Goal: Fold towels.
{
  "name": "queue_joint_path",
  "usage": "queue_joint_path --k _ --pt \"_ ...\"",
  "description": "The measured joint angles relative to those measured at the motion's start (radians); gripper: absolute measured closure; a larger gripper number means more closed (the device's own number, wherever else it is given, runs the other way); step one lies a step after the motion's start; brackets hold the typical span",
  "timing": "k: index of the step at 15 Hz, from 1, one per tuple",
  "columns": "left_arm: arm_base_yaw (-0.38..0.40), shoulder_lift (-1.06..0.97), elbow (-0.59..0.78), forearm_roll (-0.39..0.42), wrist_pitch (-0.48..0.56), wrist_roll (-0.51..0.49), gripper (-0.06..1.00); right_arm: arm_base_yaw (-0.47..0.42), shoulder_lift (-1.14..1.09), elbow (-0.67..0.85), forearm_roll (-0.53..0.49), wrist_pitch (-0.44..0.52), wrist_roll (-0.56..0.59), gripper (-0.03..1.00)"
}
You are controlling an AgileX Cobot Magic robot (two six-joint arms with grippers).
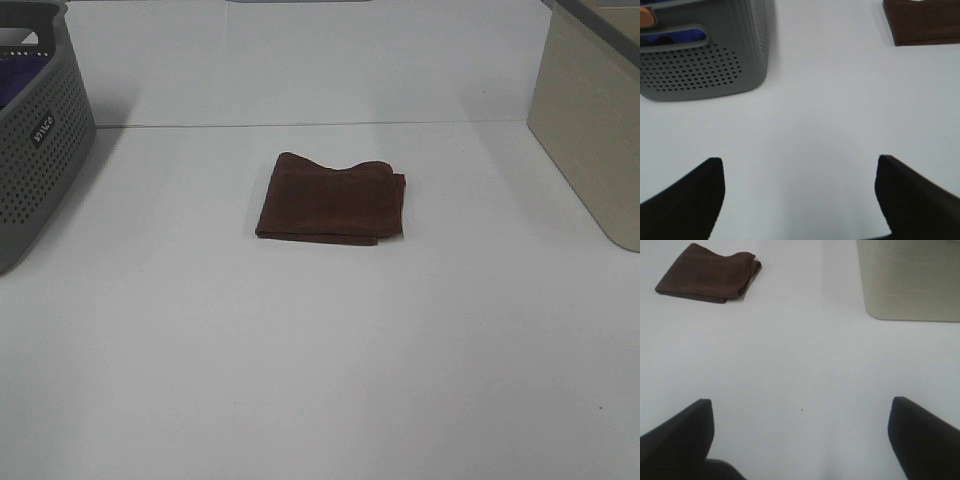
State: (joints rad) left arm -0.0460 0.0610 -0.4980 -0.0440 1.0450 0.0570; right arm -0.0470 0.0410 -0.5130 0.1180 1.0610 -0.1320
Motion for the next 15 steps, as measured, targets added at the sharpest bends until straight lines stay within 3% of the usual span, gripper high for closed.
queue_joint_path --k 15 --pt "0.0 -0.066 0.0 0.0 0.001 0.0 0.18 0.0 -0.045 0.0 0.007 0.0 0.0 0.06"
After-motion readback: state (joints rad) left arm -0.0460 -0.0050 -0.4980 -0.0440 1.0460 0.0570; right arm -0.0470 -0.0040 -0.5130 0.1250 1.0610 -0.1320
